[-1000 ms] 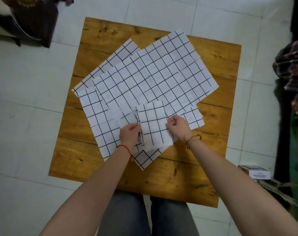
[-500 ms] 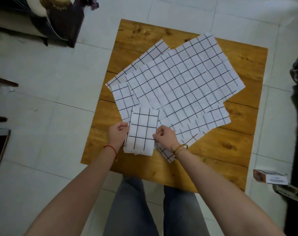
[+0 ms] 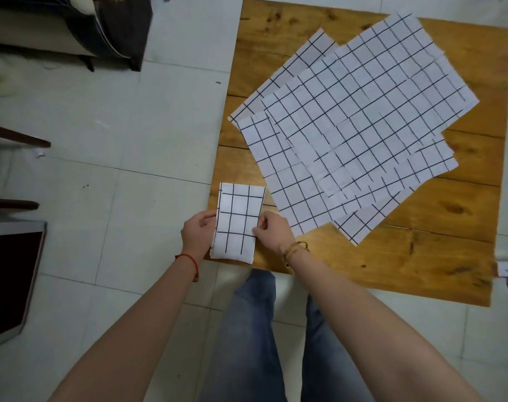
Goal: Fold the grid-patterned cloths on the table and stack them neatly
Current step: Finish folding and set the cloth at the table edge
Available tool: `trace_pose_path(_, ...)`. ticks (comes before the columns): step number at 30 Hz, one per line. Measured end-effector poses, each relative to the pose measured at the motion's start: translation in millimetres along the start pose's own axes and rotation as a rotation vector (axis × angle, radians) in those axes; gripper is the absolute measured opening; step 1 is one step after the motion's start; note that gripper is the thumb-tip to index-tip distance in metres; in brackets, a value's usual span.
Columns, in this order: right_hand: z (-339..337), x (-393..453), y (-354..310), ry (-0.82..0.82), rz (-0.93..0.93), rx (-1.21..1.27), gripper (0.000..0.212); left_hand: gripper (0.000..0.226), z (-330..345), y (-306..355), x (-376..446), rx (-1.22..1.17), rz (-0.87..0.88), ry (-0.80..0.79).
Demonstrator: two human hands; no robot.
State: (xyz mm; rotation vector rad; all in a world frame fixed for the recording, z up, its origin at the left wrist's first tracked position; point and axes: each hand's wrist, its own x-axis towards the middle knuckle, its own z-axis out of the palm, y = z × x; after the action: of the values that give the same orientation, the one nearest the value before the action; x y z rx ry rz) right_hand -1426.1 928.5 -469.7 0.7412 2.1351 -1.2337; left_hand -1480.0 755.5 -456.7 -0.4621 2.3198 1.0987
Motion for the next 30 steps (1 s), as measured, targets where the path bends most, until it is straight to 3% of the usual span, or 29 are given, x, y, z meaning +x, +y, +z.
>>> trace_pose_path(11,19,6,-11,0.032,0.001,-0.079,0.005,0.040,-15,-16,1,-0.037,0.048,-0.085)
trace_pose_path(17,6,6,5,0.070,0.026,-0.177,0.016,0.045,-11,-15,-6,0.118,0.144,0.006)
trace_pose_path(21,-24,3,17,0.191,-0.021,-0.202,0.020,0.044,-1,-3,-8,0.182,0.268,0.035)
trace_pose_path(30,-126,9,70,0.469,-0.043,-0.211,0.012,0.044,69,59,-14,0.252,0.478,-0.074)
